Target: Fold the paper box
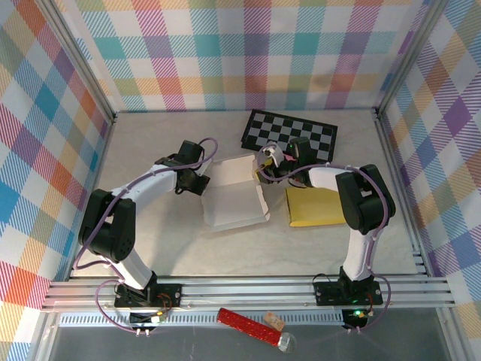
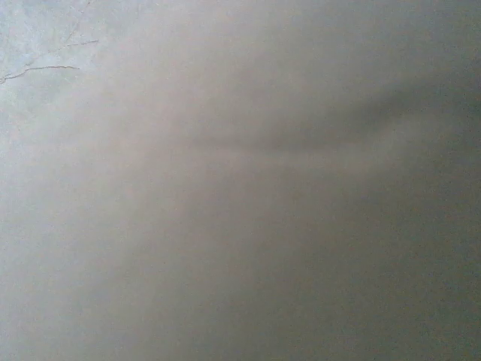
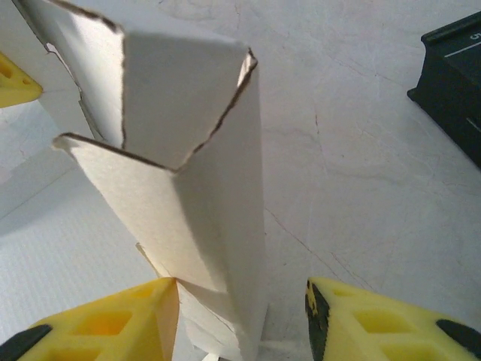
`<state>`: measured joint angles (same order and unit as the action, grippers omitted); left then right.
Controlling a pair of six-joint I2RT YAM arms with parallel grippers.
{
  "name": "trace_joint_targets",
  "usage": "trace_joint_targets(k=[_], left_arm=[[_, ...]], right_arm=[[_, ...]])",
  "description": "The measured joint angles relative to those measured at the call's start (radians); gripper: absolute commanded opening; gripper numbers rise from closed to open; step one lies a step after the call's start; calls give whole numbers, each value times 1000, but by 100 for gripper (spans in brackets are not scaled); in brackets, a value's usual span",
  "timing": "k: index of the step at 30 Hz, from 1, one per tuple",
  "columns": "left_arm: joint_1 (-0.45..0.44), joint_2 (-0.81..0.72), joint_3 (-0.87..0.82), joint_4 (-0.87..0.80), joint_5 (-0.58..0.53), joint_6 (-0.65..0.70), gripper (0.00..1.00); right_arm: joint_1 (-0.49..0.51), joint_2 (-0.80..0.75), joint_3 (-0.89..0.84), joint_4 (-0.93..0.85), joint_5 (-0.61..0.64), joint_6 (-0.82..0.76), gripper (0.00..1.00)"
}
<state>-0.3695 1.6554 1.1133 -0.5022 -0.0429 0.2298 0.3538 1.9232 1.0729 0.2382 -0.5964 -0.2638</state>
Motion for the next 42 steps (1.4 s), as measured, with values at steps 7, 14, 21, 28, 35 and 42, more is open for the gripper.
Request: trace_joint_targets(k=[7,14,21,28,35,42], left_arm=[[0,0,0,0,1,0,0],[5,0,0,-1,0,0,0],[6,-1,-3,0,-2,-1,0],[5,-2,-4,-1,-3,0,0],[5,-4,-4,-10,-7,-1,0],[5,-7,-6,-17,-10,-1,0]], right_arm=[[27,0,2,-2,10,-11,44],[68,0,21,-18,79,-7,38],[106,-3,22,-2,193,17,30],[135,-3,29,10,305,108,20],[183,-2,51,5,441,188,14],[210,2,61,5,540,250,2]])
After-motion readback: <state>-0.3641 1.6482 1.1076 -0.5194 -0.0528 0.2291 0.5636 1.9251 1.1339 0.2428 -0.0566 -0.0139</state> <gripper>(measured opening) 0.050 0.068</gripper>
